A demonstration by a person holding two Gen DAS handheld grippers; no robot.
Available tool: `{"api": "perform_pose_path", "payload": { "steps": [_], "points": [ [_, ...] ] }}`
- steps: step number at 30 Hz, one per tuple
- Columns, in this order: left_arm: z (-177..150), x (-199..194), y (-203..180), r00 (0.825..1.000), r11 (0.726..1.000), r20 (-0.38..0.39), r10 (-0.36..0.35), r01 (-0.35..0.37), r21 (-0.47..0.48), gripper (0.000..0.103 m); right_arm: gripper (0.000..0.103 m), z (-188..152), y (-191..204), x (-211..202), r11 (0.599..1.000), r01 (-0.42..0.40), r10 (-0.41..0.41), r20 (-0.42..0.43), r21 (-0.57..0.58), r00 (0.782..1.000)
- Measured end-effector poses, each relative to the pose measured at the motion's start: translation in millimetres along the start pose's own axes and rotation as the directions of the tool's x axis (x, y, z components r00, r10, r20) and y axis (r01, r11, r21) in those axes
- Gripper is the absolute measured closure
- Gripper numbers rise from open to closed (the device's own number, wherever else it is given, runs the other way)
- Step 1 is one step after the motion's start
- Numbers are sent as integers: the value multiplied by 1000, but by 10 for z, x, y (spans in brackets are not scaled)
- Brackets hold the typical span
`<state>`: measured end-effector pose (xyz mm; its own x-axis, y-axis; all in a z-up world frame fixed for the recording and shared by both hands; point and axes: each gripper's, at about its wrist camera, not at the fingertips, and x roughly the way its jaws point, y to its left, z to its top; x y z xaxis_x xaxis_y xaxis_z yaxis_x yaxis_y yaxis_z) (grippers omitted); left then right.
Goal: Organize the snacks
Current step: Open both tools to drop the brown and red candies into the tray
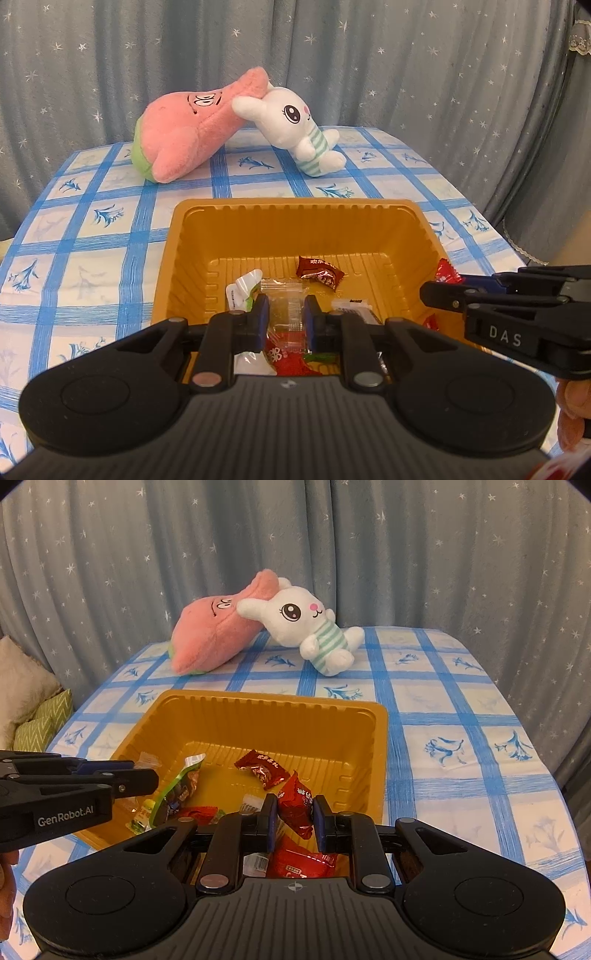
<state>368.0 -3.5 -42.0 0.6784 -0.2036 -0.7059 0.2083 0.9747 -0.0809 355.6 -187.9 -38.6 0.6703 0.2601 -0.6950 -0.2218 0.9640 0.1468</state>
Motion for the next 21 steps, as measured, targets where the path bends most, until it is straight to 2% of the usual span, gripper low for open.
{"api": "perform_pose_path", "payload": {
  "steps": [6,8,21],
  "points": [
    [19,29,-10,1000,1000,-7,-7,7,10,85,83,8,0,10,1000,0,0,1,-1,1000],
    [21,19,-2,1000,1000,-2,-2,2,10,81,83,15,3,5,1000,1,-1,1,-1,1000],
    [-54,-90,133,1000,1000,-9,24,-24,-1,80,83,44,43,-40,1000,-7,7,12,-3,1000]
  ]
}}
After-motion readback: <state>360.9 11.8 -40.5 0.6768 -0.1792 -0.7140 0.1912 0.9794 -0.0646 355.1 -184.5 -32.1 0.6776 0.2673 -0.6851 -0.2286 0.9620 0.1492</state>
